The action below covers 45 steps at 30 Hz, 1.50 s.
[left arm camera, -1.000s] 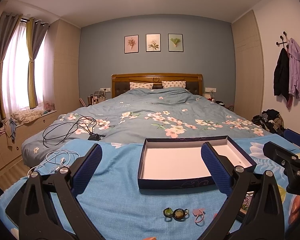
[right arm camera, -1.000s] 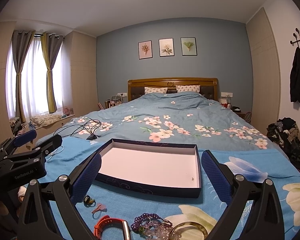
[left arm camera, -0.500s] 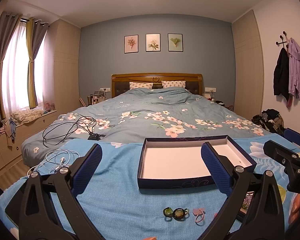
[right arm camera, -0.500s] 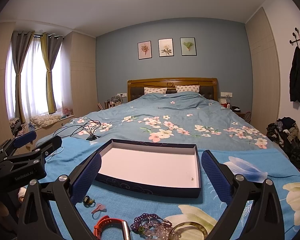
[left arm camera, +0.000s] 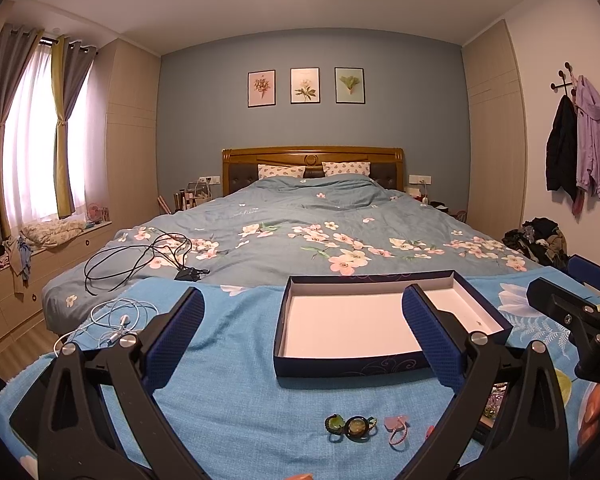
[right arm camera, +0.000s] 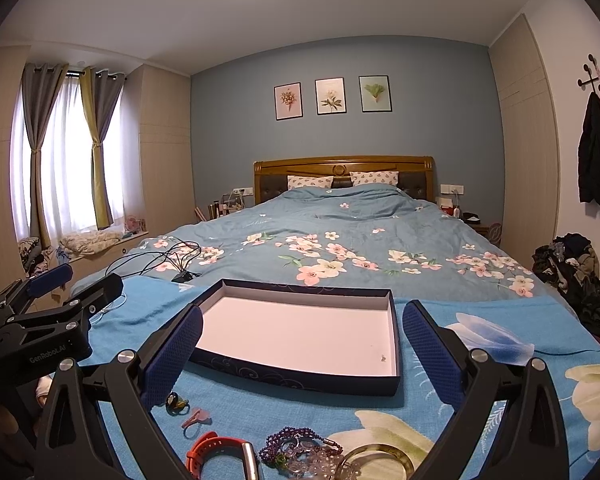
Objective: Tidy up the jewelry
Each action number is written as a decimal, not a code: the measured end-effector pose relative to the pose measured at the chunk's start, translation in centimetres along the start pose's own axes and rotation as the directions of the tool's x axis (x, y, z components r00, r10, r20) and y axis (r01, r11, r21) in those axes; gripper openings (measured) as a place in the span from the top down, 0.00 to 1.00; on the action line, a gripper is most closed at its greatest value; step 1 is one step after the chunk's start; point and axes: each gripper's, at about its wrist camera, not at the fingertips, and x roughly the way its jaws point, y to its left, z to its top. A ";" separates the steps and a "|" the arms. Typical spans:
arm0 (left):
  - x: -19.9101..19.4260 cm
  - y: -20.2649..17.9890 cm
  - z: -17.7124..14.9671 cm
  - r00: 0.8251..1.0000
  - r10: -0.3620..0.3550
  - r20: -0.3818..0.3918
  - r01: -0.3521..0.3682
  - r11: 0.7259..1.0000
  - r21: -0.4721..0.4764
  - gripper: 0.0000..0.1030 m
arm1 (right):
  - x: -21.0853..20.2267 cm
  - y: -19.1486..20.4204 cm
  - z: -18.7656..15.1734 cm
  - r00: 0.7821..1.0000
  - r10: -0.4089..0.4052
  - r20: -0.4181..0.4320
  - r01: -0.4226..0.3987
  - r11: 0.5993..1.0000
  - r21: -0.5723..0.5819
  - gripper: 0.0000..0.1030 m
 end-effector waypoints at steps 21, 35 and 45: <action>0.4 0.2 -0.4 1.000 -0.019 -0.012 0.019 1.000 -0.001 0.05 | 0.1 0.0 0.0 1.000 -0.005 -0.007 0.005 1.000 -0.004 0.06; 2.4 -0.1 -3.0 0.967 -0.174 -0.186 0.189 0.980 0.066 0.05 | 1.1 -3.9 -2.3 0.966 -0.041 -0.254 0.037 0.999 -0.021 0.06; 1.7 -3.4 -4.4 0.895 -0.348 -0.279 0.399 0.905 0.150 0.10 | 1.8 -5.9 -6.2 0.882 0.000 -0.472 -0.006 1.000 -0.010 0.40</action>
